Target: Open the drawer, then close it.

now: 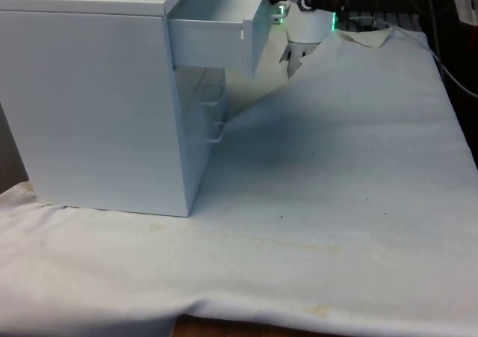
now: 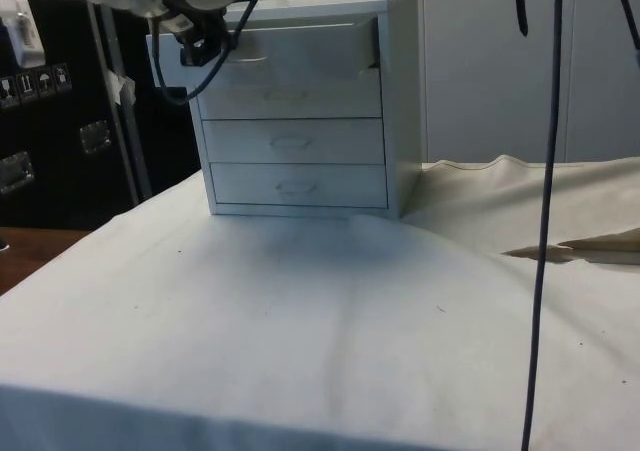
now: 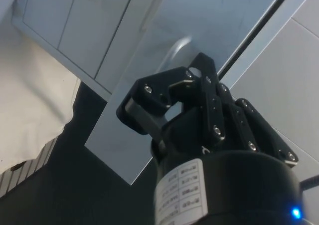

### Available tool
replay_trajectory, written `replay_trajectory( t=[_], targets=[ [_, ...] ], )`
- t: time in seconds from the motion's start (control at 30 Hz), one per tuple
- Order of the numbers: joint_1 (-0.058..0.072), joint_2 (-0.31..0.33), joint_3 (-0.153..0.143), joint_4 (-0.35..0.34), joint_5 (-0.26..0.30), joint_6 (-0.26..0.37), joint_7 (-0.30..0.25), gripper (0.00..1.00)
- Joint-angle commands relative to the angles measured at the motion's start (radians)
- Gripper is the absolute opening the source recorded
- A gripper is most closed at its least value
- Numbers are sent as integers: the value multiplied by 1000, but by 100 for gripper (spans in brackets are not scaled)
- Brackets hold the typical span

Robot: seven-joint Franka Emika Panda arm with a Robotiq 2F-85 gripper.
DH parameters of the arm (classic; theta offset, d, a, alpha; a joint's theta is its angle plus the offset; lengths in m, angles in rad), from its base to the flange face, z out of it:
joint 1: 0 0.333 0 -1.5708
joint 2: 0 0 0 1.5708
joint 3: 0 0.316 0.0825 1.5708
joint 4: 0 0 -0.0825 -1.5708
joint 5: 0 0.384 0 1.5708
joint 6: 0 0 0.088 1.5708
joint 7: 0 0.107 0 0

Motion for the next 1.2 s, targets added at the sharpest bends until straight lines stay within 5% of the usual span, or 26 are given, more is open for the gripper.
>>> replay_trajectory(
  t=[0.0,0.2,0.3,0.6,0.63,0.67,0.87,0.93,0.97,1.17],
  targets=[
    [-7,-8,-1,-11,-2,18,-7,0],
    [-20,-10,-11,-24,-4,31,-7,0],
    [-12,-1,-16,-15,0,12,-1,0],
    [-26,-17,-52,-54,0,68,-12,0],
    [-18,-8,-53,-42,0,46,-6,0],
    [-27,-18,-55,-56,0,70,-13,0],
    [-34,-20,-78,-71,1,93,-18,0],
    [-26,-11,-83,-61,1,77,-12,0],
    [-35,-21,-85,-75,2,99,-19,0],
    [-40,-21,-106,-85,4,118,-25,0]
  ],
)
